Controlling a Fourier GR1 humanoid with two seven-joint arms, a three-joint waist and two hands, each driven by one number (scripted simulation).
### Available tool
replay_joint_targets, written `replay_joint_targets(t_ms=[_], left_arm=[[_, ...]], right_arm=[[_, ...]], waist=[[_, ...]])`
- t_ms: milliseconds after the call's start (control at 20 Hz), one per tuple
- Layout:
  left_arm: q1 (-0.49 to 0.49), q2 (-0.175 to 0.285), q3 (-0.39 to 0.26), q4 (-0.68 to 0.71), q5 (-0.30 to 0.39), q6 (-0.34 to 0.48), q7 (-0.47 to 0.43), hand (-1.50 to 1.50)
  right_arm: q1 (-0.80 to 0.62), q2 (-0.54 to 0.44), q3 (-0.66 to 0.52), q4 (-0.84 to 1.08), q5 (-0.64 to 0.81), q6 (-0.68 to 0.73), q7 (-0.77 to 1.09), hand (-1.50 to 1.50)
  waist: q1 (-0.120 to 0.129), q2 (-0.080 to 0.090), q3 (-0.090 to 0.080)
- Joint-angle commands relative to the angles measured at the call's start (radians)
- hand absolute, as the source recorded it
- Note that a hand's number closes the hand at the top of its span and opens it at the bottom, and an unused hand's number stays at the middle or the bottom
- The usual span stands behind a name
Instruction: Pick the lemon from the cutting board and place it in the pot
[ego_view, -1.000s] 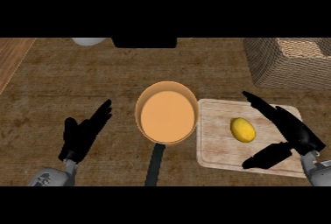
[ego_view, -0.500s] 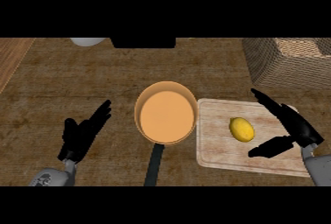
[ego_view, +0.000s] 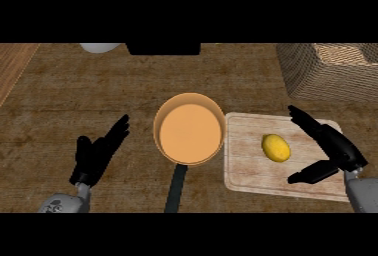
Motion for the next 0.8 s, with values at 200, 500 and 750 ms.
replay_joint_targets(t_ms=[200, 500, 750], left_arm=[[0.002, -0.005, 0.050, 0.013, -0.012, -0.061, -0.018, 0.00], [0.004, -0.028, 0.057, -0.077, -0.026, -0.047, 0.092, 0.00], [-0.006, -0.065, 0.045, 0.012, -0.064, -0.051, -0.002, 0.00]], right_arm=[[-0.036, 0.083, -0.057, 0.158, -0.046, 0.067, -0.056, -1.50], [-0.120, 0.170, -0.045, 0.339, 0.007, 0.052, -0.111, -1.50], [-0.107, 0.144, 0.031, 0.396, 0.179, -0.005, -0.336, 1.50]], waist=[[0.002, 0.000, 0.000], [0.008, 0.001, 0.000], [0.008, 0.003, 0.001]])
